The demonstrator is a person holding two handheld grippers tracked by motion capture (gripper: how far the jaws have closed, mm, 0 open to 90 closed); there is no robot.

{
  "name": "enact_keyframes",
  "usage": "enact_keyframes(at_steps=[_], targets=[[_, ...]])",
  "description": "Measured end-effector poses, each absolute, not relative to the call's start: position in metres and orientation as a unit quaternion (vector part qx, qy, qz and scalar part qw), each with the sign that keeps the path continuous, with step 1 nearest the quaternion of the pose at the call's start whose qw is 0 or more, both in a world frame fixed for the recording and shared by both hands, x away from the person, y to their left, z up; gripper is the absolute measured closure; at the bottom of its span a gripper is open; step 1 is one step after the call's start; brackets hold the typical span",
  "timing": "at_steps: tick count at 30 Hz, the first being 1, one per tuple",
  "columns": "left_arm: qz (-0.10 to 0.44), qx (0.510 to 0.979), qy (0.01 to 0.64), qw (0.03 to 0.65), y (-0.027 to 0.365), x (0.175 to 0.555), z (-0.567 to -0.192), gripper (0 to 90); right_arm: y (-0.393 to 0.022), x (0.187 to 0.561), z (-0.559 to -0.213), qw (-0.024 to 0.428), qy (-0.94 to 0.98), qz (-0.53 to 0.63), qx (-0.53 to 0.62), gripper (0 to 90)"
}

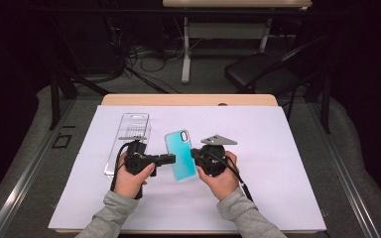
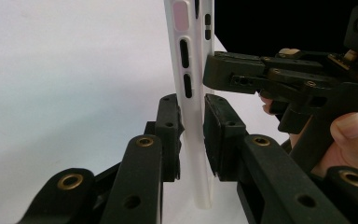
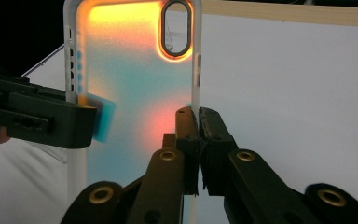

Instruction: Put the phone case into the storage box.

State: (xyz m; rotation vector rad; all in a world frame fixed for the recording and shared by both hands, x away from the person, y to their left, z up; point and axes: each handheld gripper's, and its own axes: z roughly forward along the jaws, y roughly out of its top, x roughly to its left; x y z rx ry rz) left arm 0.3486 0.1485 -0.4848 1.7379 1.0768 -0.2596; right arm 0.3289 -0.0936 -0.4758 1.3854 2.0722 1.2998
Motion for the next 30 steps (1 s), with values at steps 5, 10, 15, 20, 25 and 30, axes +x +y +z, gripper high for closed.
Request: enact_keyframes(at_steps=[5,10,15,20,25,30], targets=[[-0.108,0.722,0.448,0.516,0.1485,0.3482,-0.4847,77.9,-0.0936,0.3289,-0.4759,0.164,0.727,0.456,0.486,87.4],[-0.109,0.722,0.448,0.515,0.1488,0.3484,-0.485,78.6,-0.0935,0.3289,-0.476,0.164,0.727,0.456,0.486,87.5],[-0.112,0.718,0.455,0.514,0.1496,0.3489,-0.4856,79.3,-0.0932,0.329,-0.4762,0.163,0.728,0.456,0.486,87.4],[-0.12,0.713,0.459,0.516,0.1503,0.3495,-0.4869,79.9,-0.093,0.3291,-0.4765,0.165,0.728,0.458,0.483,87.4],[-0.123,0.711,0.461,0.517,0.151,0.3497,-0.4873,80.4,-0.0928,0.3292,-0.4771,0.164,0.728,0.458,0.484,87.4],[-0.134,0.703,0.468,0.518,0.1513,0.3498,-0.4876,80.9,-0.0929,0.3294,-0.4777,0.162,0.728,0.457,0.485,87.4]])
